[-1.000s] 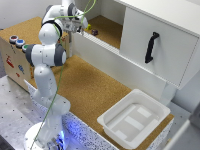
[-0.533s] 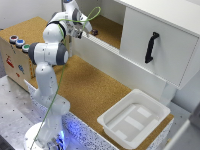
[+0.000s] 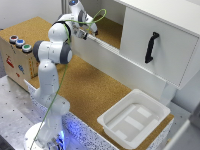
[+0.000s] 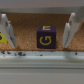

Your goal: Grasp the purple block

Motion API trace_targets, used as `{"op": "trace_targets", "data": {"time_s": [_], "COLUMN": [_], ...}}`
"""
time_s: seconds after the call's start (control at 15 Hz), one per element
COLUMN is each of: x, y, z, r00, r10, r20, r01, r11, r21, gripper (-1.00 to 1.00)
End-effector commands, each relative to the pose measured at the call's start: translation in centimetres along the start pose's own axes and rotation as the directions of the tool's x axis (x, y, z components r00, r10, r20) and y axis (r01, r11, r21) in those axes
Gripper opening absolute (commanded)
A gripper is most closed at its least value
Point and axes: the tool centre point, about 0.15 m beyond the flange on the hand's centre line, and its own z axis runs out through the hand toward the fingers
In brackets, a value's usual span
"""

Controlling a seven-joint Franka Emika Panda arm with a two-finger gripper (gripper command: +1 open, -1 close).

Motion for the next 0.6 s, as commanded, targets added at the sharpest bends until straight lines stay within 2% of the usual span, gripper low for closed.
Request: {"op": "trace_targets", "data": {"time_s": [0.0,0.13,0.2,0.53], "x": [3.86,4.56,4.70,3.71], "y": [-0.61,-0.66,-0.69,0.00], "z": [2.39,2.22,2.07,2.33], "r00": [0.998,0.998,0.998,0.998], "r10": [0.050,0.046,0.040,0.060], "r20": [-0.024,-0.038,-0.043,-0.020], "r01": [-0.053,-0.051,-0.045,-0.062], "r11": [0.991,0.992,0.992,0.993], "r21": [-0.125,-0.114,-0.115,-0.097], "gripper": [1.00,1.00,-1.00,-1.00]}}
